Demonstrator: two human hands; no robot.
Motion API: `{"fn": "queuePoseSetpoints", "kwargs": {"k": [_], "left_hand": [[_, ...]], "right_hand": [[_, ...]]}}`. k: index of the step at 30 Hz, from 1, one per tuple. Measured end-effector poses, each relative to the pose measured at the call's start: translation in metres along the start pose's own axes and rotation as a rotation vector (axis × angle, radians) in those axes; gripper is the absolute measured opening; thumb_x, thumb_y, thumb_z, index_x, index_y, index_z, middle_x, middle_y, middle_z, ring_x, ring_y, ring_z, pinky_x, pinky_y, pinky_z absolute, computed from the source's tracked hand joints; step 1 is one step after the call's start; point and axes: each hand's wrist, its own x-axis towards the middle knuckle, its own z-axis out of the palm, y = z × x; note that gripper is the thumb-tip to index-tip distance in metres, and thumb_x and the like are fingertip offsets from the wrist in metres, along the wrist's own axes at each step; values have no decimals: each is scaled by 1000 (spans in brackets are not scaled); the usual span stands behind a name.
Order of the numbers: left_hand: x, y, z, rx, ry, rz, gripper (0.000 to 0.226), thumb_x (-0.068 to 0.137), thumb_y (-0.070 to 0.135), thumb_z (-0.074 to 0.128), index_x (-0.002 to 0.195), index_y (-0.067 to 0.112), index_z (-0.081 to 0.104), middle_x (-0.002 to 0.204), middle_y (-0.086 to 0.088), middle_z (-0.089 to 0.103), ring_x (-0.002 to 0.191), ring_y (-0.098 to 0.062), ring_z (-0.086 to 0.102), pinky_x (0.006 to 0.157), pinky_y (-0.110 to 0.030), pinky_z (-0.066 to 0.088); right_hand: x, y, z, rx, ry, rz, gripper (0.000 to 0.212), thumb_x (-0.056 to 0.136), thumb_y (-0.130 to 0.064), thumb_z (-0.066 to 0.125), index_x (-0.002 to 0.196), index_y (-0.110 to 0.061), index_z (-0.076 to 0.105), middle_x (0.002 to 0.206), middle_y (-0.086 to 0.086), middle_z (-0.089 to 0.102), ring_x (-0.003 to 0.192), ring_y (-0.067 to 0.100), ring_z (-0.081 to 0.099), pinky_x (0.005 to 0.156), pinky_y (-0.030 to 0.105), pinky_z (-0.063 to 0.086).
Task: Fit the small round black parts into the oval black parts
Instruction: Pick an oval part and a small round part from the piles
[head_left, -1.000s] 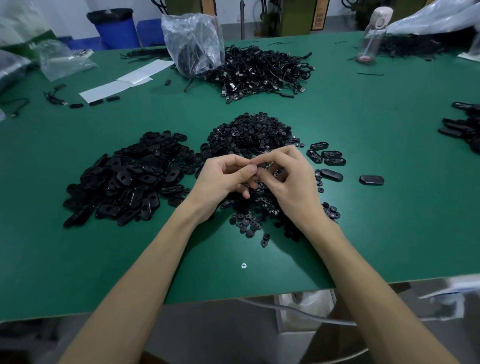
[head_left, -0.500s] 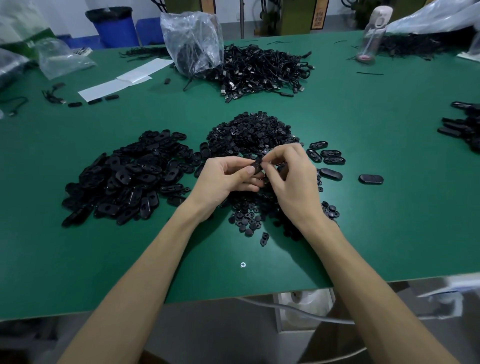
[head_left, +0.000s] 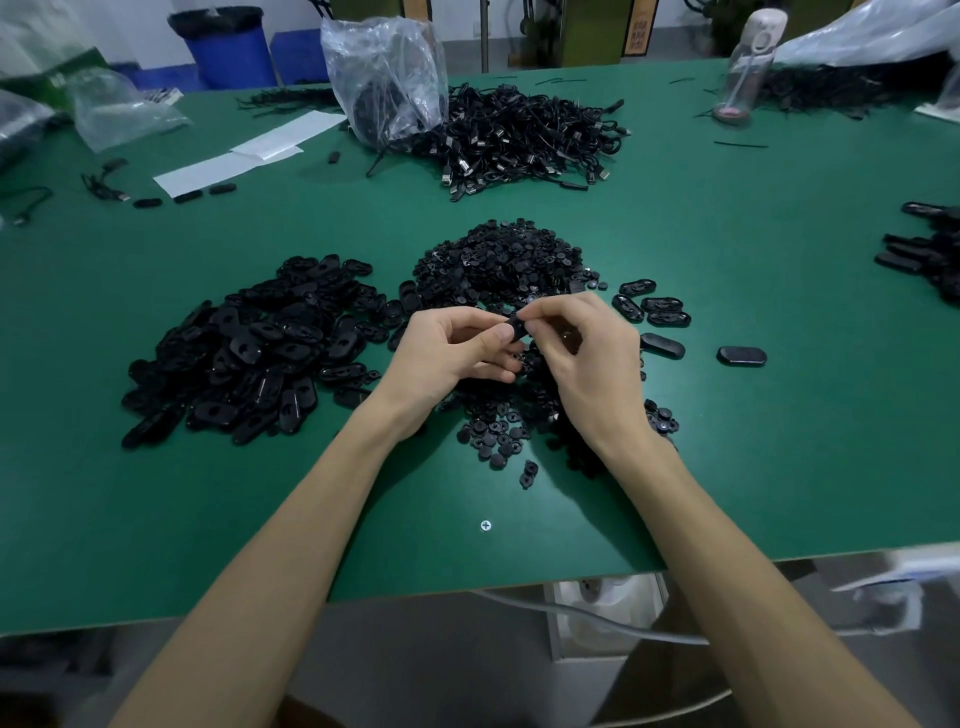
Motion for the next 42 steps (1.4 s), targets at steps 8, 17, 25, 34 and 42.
{"fn": "queuePoseSetpoints", "kwargs": {"k": [8, 17, 25, 34, 42], "left_hand": [[0, 0, 1, -17, 6, 7, 14, 96, 4, 70, 107, -3, 71, 86, -17, 76, 78, -25, 75, 72, -32, 63], [1, -2, -1, 3, -14, 25, 14, 96, 3, 70, 108, -3, 71, 87, -13, 77, 78, -25, 75, 72, -32, 63], [0, -2, 1, 40, -12, 42, 14, 97, 5, 70, 109, -1, 73, 90, -14, 79, 78, -26, 76, 73, -32, 63], [1, -2, 0, -16, 6, 45, 16, 99, 5, 67, 113, -3, 72, 91, -14, 78, 79, -23, 75, 74, -32, 64], [2, -3, -4, -22, 17, 62, 19, 100, 11, 67, 115, 0, 72, 95, -18, 78, 80, -25, 75, 74, -33, 64]], "right_hand": [[0, 2, 3, 80, 2, 42, 17, 94, -8, 71, 106, -18, 64, 92, -12, 67, 85, 3, 63, 78, 20, 52], [-1, 4, 4, 76, 10, 40, 19, 93, -10, 74, 97, -24, 61, 88, -16, 65, 81, 2, 62, 73, 11, 46], [-3, 2, 5, 12, 66, -53, 15, 92, -7, 72, 92, -18, 62, 88, -5, 64, 81, 9, 59, 73, 21, 48], [0, 1, 2, 123, 115, 50, 9, 94, -8, 71, 97, -13, 64, 87, -12, 67, 82, 4, 64, 76, 22, 52], [2, 2, 2, 218, 145, 148, 14, 92, -11, 74, 93, -20, 63, 84, -13, 68, 78, 2, 64, 74, 16, 50]]}}
